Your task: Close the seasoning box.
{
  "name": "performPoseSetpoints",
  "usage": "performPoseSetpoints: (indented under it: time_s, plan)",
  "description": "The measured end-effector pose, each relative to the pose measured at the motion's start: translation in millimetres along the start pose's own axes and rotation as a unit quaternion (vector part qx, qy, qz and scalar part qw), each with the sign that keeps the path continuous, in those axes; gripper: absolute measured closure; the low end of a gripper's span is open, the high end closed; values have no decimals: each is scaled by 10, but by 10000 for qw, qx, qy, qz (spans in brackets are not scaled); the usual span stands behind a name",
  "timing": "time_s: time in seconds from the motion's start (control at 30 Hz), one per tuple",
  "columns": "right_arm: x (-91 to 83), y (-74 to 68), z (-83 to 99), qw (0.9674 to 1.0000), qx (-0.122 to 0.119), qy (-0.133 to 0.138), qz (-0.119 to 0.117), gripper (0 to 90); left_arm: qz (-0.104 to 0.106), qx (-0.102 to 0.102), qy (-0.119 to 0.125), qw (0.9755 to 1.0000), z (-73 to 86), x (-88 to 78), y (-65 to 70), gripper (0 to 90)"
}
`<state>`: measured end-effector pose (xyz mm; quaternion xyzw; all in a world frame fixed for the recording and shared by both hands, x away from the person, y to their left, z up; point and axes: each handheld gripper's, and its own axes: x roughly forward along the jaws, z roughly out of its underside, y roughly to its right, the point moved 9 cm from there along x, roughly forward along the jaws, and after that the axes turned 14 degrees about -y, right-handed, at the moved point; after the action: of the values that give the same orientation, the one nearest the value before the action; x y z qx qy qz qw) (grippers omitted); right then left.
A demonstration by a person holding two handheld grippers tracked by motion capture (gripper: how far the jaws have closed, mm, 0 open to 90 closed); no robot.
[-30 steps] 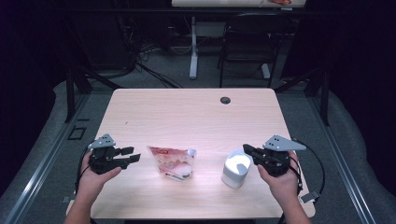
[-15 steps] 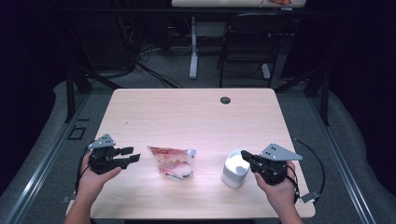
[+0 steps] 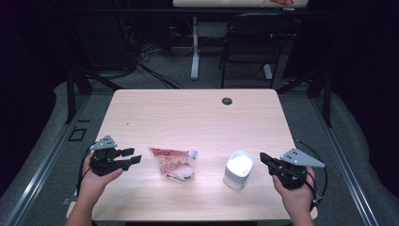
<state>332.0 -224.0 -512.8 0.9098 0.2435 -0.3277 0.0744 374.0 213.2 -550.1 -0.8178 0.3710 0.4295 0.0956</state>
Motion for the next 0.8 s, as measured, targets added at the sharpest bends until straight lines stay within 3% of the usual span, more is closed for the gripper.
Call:
performPoseSetpoints:
  time_s: [0.47,0.8]
  plan:
    - [70,217,297,9988,412,-219,177,883,-21,-103,60,9999,26,55,-31,505]
    - [213,240,472,9972,392,-517,371,824,-57,-87,24,9999,46,208,13,505]
